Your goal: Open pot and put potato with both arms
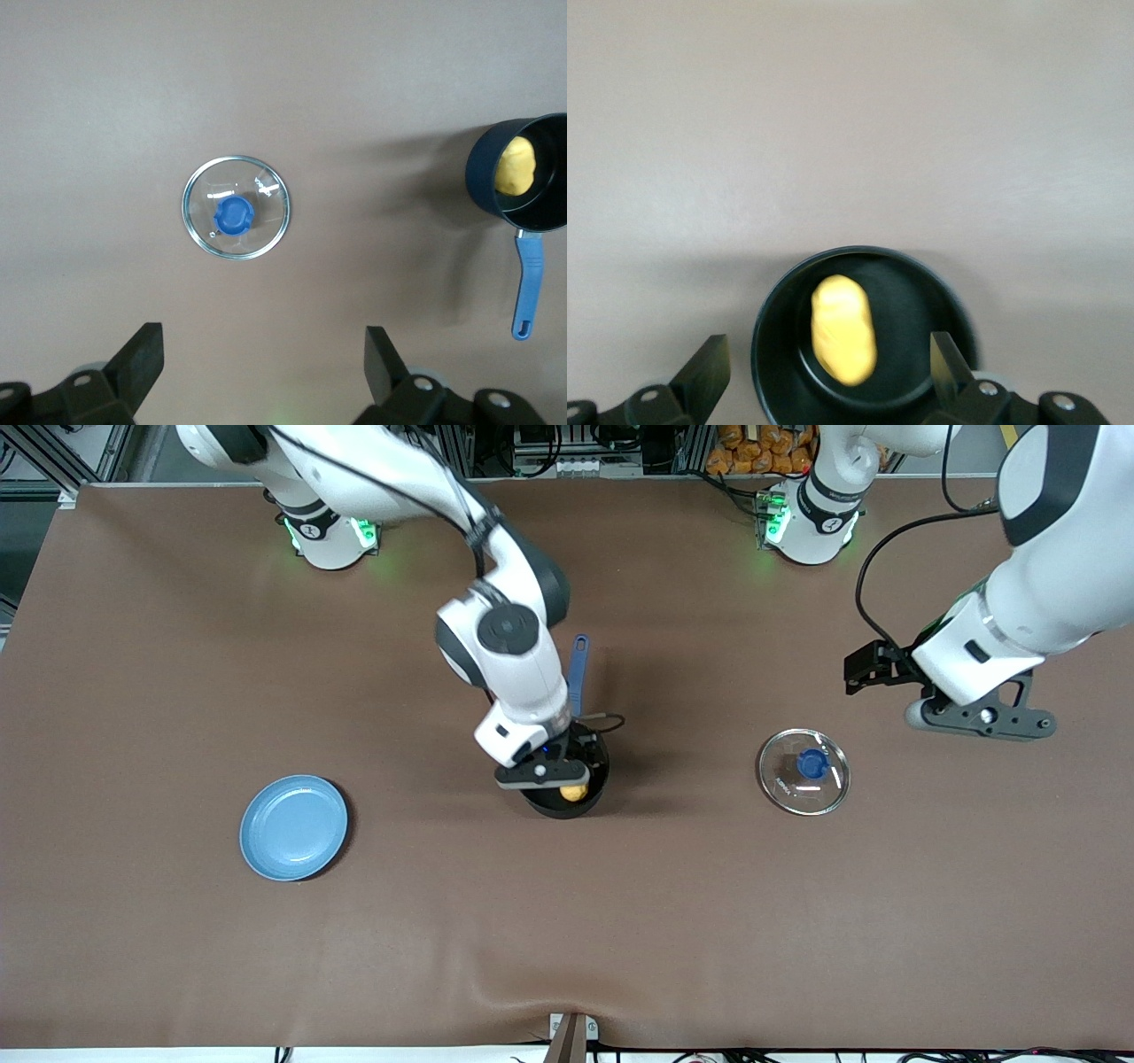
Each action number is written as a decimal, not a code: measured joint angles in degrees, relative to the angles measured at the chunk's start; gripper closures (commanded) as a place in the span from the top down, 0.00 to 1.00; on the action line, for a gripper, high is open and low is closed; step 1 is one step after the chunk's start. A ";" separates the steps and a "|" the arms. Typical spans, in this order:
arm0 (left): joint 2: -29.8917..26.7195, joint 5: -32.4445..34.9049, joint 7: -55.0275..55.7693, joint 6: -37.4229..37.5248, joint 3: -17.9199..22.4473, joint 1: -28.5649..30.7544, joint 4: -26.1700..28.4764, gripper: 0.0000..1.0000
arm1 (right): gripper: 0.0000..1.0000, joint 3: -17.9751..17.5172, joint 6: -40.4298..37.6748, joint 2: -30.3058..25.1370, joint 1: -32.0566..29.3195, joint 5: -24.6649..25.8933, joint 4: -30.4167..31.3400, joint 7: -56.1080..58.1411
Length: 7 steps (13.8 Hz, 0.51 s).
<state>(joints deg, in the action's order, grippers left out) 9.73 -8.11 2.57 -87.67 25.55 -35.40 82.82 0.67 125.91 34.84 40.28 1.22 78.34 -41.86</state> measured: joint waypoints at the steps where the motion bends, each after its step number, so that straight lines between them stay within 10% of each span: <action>1: -0.54 0.02 0.00 0.03 0.04 0.07 -0.11 1.00 | 1.00 1.31 -3.10 -2.66 -0.10 0.04 -0.02 0.04; 7: -3.16 5.16 0.24 0.19 -6.08 4.16 -0.19 1.00 | 1.00 12.22 -18.57 -12.93 -2.21 0.31 0.21 9.90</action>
<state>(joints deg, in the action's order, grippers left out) 6.57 -2.95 2.81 -87.47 19.47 -31.24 82.63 12.90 107.34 21.91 38.07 1.53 78.56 -31.95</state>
